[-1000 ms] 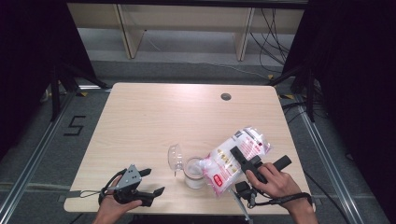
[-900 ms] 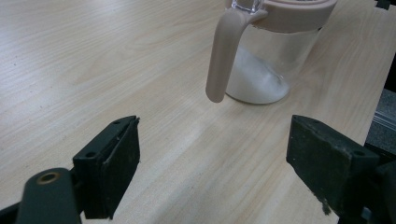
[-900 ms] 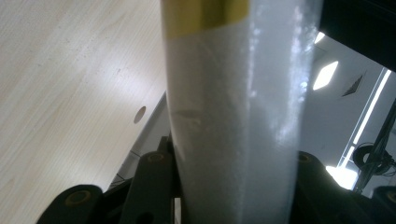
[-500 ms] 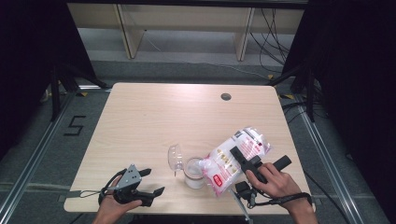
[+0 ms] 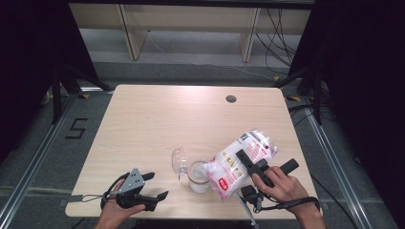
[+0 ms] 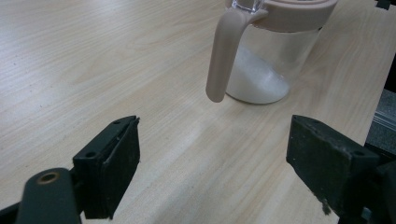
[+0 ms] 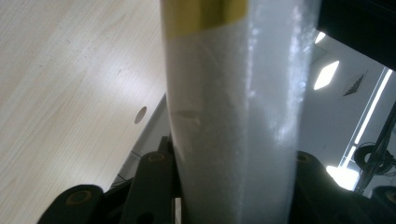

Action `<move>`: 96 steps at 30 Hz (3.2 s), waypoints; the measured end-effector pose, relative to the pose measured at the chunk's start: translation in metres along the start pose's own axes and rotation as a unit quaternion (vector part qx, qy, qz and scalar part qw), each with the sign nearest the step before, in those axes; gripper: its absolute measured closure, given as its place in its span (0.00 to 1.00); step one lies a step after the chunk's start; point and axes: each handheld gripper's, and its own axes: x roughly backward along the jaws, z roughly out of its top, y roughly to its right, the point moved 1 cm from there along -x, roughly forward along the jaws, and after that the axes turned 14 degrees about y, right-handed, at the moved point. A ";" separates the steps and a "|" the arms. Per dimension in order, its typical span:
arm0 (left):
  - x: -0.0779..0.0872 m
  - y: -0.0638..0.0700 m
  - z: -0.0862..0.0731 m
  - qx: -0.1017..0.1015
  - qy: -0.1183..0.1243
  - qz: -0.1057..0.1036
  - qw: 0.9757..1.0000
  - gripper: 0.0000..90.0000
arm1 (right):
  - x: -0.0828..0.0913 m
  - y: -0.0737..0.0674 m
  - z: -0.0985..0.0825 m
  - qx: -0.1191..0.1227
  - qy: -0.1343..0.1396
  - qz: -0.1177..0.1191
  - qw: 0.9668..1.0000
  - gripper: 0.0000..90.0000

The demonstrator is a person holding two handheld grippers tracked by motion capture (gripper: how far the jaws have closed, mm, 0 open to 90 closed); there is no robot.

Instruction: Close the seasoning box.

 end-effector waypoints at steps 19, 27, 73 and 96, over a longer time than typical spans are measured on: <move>0.000 0.000 0.000 -0.001 0.001 0.000 1.000 0.19 | 0.000 0.000 0.000 0.000 -0.001 0.002 1.000 0.75; 0.000 0.000 0.000 -0.002 0.000 0.000 1.000 0.19 | 0.001 0.004 0.000 0.019 0.001 0.005 1.000 0.75; 0.000 0.000 0.000 -0.006 -0.003 0.002 1.000 0.19 | 0.001 0.005 0.003 0.031 -0.011 0.020 0.999 0.76; 0.000 0.000 0.000 -0.002 0.000 0.000 1.000 0.19 | 0.000 0.004 0.004 0.031 -0.008 0.022 0.999 0.76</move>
